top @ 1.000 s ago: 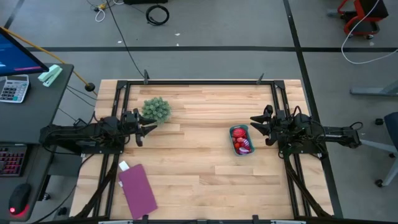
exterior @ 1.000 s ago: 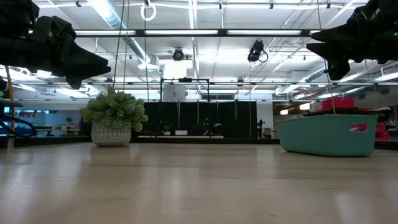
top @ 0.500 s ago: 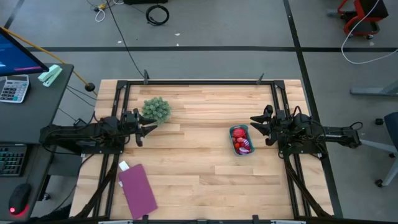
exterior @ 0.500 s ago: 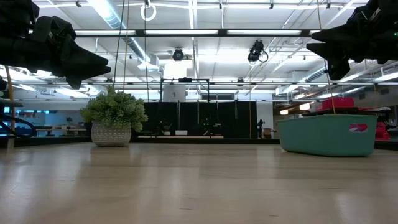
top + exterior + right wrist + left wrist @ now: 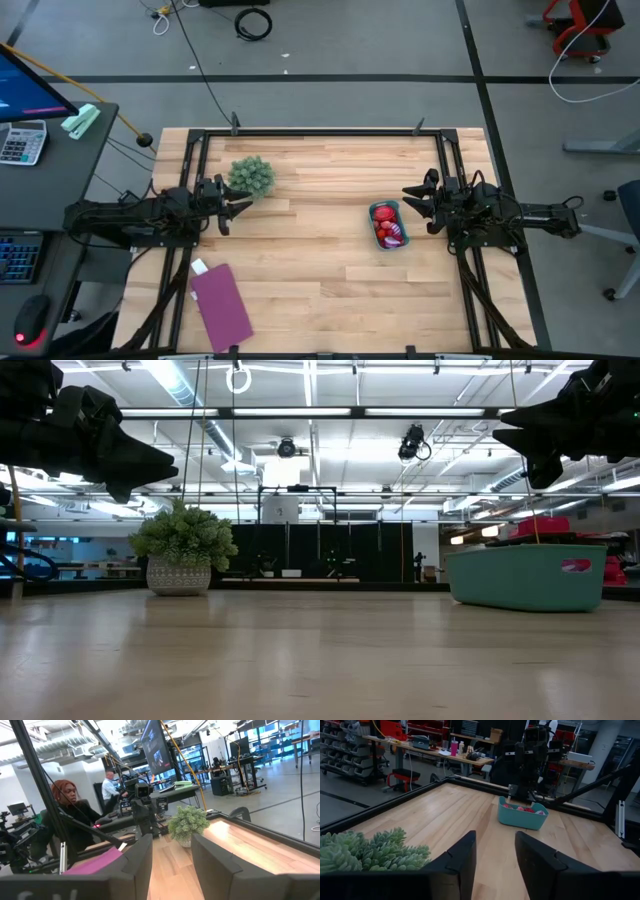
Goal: Pick and placing Produce into tupperware
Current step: Return to Home Position
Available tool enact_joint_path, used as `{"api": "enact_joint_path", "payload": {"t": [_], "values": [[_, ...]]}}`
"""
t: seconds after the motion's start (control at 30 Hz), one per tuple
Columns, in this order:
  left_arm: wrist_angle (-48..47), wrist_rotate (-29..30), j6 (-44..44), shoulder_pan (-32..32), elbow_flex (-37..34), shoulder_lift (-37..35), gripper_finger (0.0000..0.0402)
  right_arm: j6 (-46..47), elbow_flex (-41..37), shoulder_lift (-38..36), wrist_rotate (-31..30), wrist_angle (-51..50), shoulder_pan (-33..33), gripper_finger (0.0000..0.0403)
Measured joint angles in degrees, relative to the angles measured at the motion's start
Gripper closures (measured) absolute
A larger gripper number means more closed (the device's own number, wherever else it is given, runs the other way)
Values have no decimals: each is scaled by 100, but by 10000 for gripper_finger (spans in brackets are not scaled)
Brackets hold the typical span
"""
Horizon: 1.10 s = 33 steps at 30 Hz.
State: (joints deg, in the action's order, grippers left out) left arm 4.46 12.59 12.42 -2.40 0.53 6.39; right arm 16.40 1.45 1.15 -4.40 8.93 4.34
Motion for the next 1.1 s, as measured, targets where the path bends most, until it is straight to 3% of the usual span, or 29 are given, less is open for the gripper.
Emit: {"api": "enact_joint_path", "payload": {"t": [1.1], "values": [[-2,-1,-2,0,1,0,250,0,0,0,0,0,0,259]]}}
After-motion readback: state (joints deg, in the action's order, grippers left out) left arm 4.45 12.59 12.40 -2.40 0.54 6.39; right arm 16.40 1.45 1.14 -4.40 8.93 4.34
